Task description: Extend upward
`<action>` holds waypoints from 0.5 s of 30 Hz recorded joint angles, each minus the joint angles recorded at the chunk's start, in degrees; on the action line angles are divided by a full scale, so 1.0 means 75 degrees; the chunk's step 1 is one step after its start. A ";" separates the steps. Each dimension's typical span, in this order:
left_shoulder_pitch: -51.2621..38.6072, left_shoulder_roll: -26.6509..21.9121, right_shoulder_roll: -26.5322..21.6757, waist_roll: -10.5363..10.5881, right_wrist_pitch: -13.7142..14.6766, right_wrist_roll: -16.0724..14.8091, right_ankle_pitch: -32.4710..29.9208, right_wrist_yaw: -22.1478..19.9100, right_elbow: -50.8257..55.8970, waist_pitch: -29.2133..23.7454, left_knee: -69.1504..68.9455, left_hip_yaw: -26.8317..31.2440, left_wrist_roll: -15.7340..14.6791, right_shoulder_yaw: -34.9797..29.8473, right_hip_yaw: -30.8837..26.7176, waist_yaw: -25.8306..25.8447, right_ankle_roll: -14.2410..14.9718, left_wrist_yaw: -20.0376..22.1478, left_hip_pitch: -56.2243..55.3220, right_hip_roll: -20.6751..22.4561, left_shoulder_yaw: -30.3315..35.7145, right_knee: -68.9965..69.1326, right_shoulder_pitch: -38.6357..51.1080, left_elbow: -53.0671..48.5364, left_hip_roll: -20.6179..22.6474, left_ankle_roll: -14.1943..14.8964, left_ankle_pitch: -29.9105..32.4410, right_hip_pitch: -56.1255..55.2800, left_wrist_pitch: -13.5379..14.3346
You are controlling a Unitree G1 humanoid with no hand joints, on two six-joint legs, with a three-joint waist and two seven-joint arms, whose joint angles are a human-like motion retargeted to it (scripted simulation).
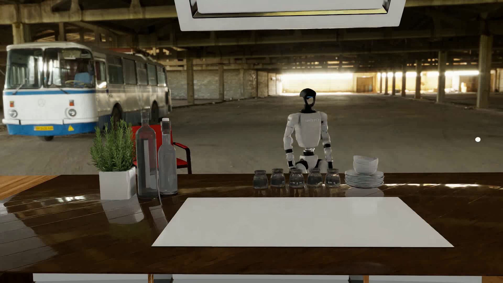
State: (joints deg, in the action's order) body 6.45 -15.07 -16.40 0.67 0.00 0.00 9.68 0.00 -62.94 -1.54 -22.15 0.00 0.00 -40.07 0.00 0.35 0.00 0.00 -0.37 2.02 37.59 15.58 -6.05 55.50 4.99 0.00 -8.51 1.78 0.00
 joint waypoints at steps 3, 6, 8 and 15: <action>0.0427 -0.0139 -0.0069 0.0040 0.0000 0.0000 -0.0033 0.0000 0.0157 0.0011 -0.0022 0.0000 0.0000 0.0167 0.0000 -0.0034 0.0000 0.0000 0.0014 -0.0002 -0.1205 -0.0010 -0.0113 -0.1593 0.0000 0.0000 -0.0027 0.0028 0.0000; -0.0245 -0.1173 -0.0164 0.0111 0.0000 0.0000 -0.0483 0.0000 0.0185 0.0112 0.0009 0.0000 0.0000 0.0377 0.0000 -0.0511 0.0000 0.0000 0.0008 -0.0070 -0.3949 -0.0053 -0.0509 -0.7719 0.0008 0.0000 0.0136 0.0041 0.0000; -0.3350 -0.2059 -0.0329 0.0229 0.0000 0.0000 -0.0680 0.0000 0.0053 0.0124 -0.0085 0.0000 0.0000 0.0109 0.0000 -0.0655 0.0000 0.0000 -0.0014 -0.0098 -0.6204 -0.0155 -0.0513 -0.9803 0.0007 0.0000 0.0095 0.0088 0.0000; -1.1951 -0.6020 -0.1326 0.1161 0.0000 0.0000 -0.0930 0.0000 0.0191 0.0072 -0.0066 0.0000 0.0000 -0.0129 0.0000 -0.0141 0.0000 0.0000 0.0020 -0.0085 -0.6221 -0.0201 0.0056 -1.0570 0.0013 0.0000 0.0148 0.0113 0.0000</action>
State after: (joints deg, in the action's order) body -83.18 -60.22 -26.34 9.38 0.00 0.00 2.71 0.00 -61.51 -1.00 -22.65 0.00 0.00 -41.03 0.00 -0.71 0.00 0.00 -0.22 1.39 -9.07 14.07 -5.63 -23.77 5.09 0.00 -7.40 2.63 0.00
